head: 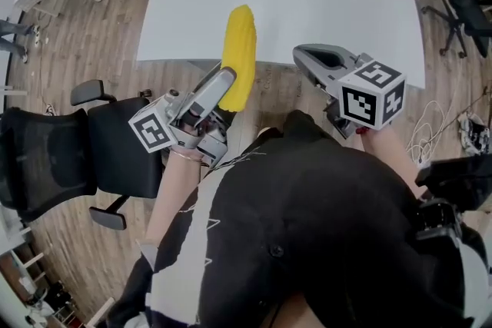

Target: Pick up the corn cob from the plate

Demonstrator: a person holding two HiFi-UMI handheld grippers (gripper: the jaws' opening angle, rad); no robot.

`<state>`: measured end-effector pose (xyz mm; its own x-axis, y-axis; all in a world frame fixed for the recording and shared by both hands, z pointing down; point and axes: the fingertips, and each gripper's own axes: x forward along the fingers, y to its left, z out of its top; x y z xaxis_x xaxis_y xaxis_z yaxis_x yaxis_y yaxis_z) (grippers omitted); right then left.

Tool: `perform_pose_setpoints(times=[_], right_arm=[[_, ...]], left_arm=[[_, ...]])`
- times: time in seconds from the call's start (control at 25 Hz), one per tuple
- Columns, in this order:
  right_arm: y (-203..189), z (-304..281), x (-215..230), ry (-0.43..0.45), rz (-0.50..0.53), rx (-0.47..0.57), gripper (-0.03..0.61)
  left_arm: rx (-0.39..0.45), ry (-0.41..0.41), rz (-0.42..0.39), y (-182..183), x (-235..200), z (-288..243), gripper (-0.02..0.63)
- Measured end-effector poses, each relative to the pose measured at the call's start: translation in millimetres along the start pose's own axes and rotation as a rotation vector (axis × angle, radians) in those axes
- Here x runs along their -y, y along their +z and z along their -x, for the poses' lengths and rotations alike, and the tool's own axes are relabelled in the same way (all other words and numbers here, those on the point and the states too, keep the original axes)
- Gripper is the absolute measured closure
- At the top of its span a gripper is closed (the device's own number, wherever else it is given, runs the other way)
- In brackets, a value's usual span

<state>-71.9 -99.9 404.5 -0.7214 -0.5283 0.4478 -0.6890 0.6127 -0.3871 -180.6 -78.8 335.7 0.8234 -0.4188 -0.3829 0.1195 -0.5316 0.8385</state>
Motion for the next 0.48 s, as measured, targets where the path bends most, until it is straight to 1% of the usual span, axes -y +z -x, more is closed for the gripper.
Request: perform_pose_setpoints(times=[0.2,0.36,0.48], right_arm=[[8.1,27.3,13.8,-0.048,-0.01,0.014,0.565],[17.6,45.2,20.6,-0.07,-0.011,0.029,0.565],[23.4,53.7,28.0,-0.087,-0.013,0.032,0.565]], left_arm=[[0.024,0.005,0.009,-2.0,4.5,-2.1,0.359],[0.039,-0.008,0.037,-12.6,12.8,-10.6,0.359],[0.04,-0.002,0.053,-17.9,13.2,-14.9,0.359]])
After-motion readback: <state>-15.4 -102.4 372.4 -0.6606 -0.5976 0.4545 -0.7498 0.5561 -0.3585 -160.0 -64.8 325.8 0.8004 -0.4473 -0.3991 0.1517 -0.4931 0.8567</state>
